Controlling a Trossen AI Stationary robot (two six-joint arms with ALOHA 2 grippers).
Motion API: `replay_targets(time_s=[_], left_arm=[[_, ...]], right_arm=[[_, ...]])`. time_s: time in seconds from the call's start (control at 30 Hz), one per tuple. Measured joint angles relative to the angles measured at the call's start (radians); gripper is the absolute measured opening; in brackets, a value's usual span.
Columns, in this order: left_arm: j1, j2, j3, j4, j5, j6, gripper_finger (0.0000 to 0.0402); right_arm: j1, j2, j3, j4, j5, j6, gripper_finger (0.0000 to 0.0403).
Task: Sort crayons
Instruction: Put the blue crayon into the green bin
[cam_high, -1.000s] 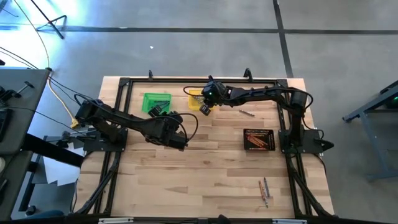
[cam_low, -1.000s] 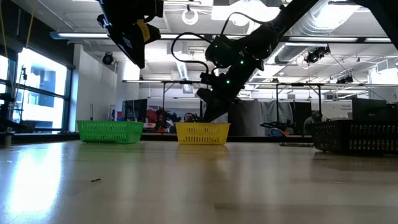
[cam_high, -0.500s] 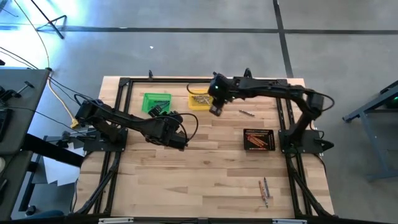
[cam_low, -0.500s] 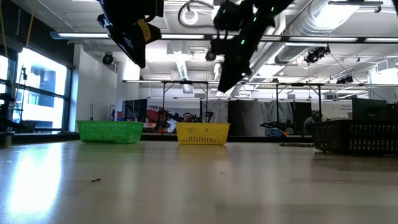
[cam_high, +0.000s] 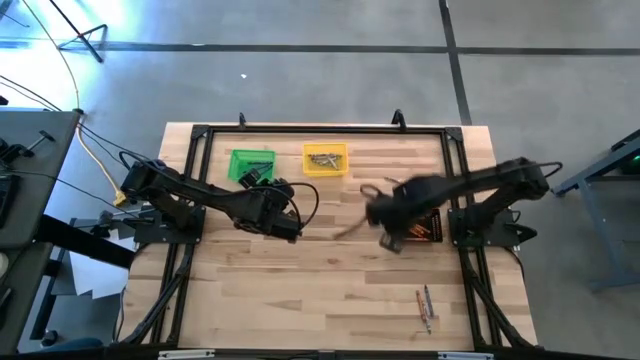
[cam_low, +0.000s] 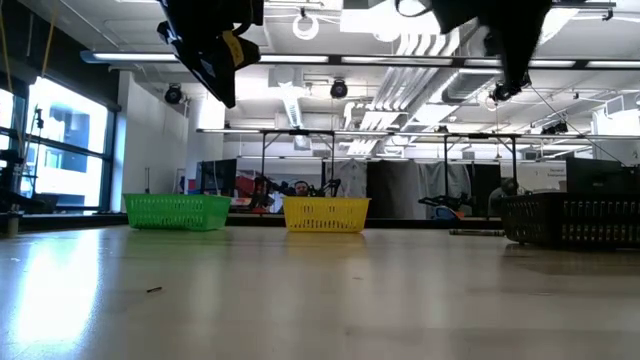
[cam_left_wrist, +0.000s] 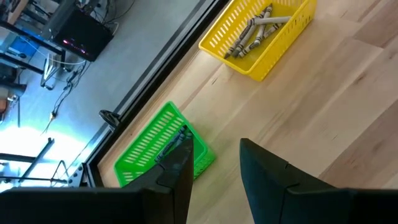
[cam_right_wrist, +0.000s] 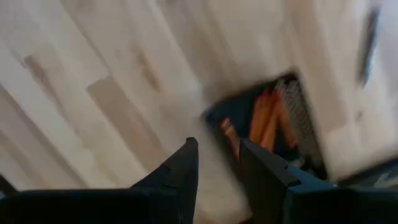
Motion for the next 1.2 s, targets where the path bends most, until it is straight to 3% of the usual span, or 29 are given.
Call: replay_targets(time_s=[0.4,0.67,0.9,1.2], left_arm=[[-0.031,0.000,0.000,0.006,-0.011,0.080,0.0115],[-0.042,0.000,0.000,0.105,-0.012,0.081,0.0115],[-0.042,0.009,0.000,0.263,-0.038,0.156,0.0115],[-0.042,0.027,0.000,0.317,-0.035,0.246,0.0115]], right_arm=[[0.477,0.081,-0.001,0.036,0.048,0.861,0.0110],[0.676,0.207,-0.001,0.155,0.024,1.249,0.0110],[0.751,0.313,-0.002,0.212,-0.014,1.436,0.0110],[0.749,0.407,-0.002,0.249,-0.025,1.435,0.0110]])
